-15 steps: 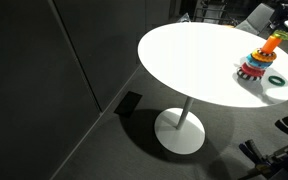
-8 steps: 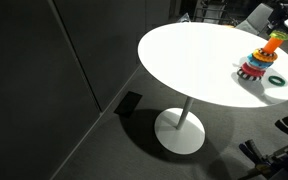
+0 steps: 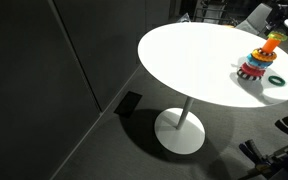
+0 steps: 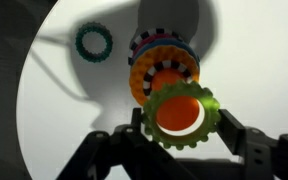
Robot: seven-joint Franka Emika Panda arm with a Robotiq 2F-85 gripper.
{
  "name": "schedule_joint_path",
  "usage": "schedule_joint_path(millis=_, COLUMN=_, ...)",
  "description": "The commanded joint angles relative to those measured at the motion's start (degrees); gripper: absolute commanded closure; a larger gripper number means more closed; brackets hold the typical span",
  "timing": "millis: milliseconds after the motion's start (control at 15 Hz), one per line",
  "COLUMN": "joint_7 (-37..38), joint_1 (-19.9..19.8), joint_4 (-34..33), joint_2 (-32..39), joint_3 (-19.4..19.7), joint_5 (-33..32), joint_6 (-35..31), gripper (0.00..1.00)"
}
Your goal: Pick up the lime green ring and put it on the ring holder
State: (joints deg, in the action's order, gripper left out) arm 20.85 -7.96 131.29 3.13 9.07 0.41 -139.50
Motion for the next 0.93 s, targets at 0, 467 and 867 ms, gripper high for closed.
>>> schedule_joint_path(millis=0, joint_7=-1.45, joint_1=0.19, joint_4=-0.75, joint_2=1.02, joint_3=-0.35, joint_5=1.33, joint_6=0.39, gripper=0.5)
schedule_joint_path(millis=467, joint_7=-2.02, joint_1=0.4, joint_4=-0.48, joint_2=1.13, joint_3=-0.37, joint_5=1.08, joint_6=1.38, gripper=0.0)
schedule_joint_path(millis=867, joint_7=-5.02, joint_1=-0.01, joint_4=0.41, joint_2=-0.18, joint_3=-0.15, joint_5=1.29, joint_6=4.04, gripper=0.0)
